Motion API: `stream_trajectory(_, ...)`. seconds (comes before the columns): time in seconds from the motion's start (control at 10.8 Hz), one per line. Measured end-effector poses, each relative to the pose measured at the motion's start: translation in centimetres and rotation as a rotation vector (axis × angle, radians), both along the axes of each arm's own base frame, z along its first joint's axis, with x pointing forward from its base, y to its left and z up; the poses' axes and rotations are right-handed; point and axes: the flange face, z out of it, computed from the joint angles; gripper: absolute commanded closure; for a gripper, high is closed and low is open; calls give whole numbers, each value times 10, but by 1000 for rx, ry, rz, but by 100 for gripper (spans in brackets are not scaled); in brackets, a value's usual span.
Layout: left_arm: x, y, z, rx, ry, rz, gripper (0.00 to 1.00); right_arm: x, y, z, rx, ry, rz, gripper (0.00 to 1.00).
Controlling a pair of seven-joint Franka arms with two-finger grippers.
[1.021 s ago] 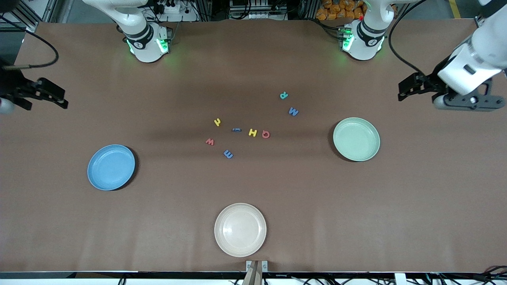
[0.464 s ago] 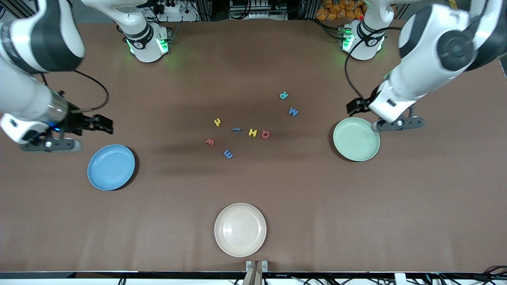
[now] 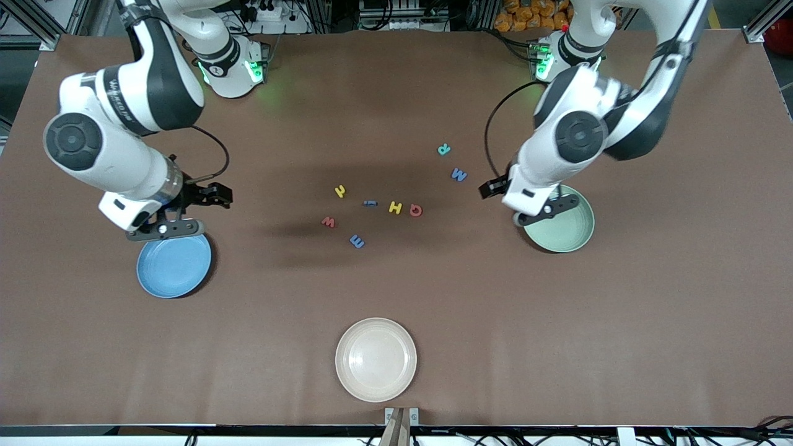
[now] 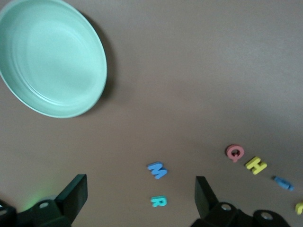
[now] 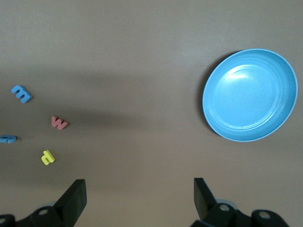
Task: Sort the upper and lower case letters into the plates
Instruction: 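Reach the left gripper to blue M while the right gripper reaches yellow letter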
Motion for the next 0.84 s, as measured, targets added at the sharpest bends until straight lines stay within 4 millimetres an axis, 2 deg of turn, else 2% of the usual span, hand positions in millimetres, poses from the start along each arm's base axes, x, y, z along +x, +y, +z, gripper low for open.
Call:
stream_trajectory(0.19, 1, -21, -27, 1, -14, 122, 0, -11, 30, 3, -3, 6, 29, 0)
stream_trajectory(0.37, -1, -41, -52, -3, -50, 193, 0, -23, 78, -9, -11, -6, 21, 0)
stream_trajectory(0.56, -10, -54, -85, 3, -97, 251, 0, -36, 133, -44, -19, -10, 38, 0)
stream_trajectory(0.65, -21, -61, -106, 7, -109, 268, 0, -40, 153, -65, -20, -10, 56, 0)
stream_trajectory(0.84, -50, -76, -149, 47, -135, 300, 0, -45, 175, -98, -25, 1, 89, 0)
